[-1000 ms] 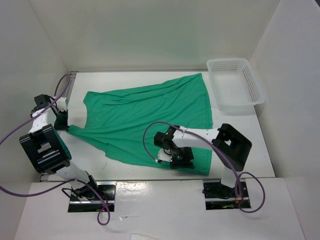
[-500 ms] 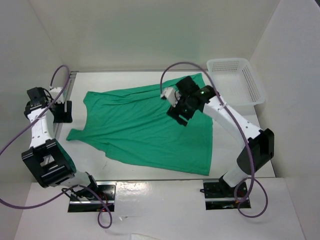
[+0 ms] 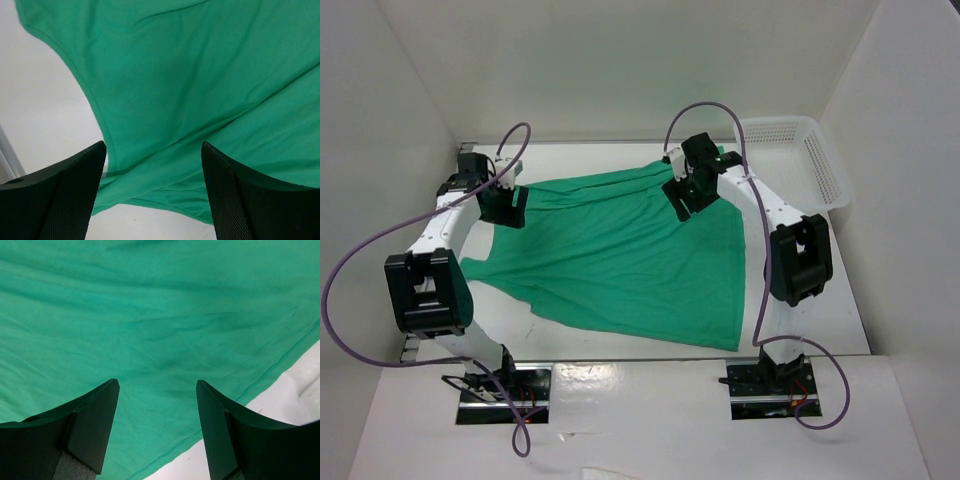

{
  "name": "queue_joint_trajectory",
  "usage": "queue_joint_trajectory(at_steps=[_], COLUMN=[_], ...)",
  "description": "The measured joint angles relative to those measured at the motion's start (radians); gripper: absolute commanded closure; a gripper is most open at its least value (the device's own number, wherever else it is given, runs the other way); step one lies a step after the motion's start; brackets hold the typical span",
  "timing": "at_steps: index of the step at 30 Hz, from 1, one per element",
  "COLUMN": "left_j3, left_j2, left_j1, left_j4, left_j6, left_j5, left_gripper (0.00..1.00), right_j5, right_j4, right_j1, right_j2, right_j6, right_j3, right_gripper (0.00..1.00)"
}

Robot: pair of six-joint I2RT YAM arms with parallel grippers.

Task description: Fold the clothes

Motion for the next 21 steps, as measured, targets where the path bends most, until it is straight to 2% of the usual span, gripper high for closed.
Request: queue_joint_trajectory(at_steps=[4,8,12,15,17,21], left_j3=[0.0,-0.032,-0.122,-0.179,-0.207,-0.213], left_j2=[0.043,0.008,-0.106,-0.155,-0.154,-0.1], left_j1=[-0.018,-0.001,0.122,0.196,0.199,0.161], left_j4=[-0.01,-0.03,-0.069,-0.08,-0.088,-0.101], left_j6=[-0.005,0.037,0.103,0.131,0.135,0.137], left_j5=[-0.027,-0.087,-0.122,-0.151,-0.156,-0.132], left_gripper=[0.17,0.17,0.19,0.21,0.22,0.22], right_j5=[-0.013,0.002,0.023,0.022,0.018,0.029], right_j4=[-0.005,-0.036,-0.101,-0.108,-0.102,-0.086], right_j1=[0.003,0.027,0.137,0.233,0.262,0.24], right_j2=[-0.007,-0.088,-0.235,-0.316,-0.338,-0.309], right_j6=[-0.025,-0.116,-0.191,-0.21,-0.207,-0.155], right_j3=[-0.021,-0.173,-0.315,-0.343,-0.343,-0.344], right_gripper=[0.32,0.32,0.32,0.32,0.32,0.32])
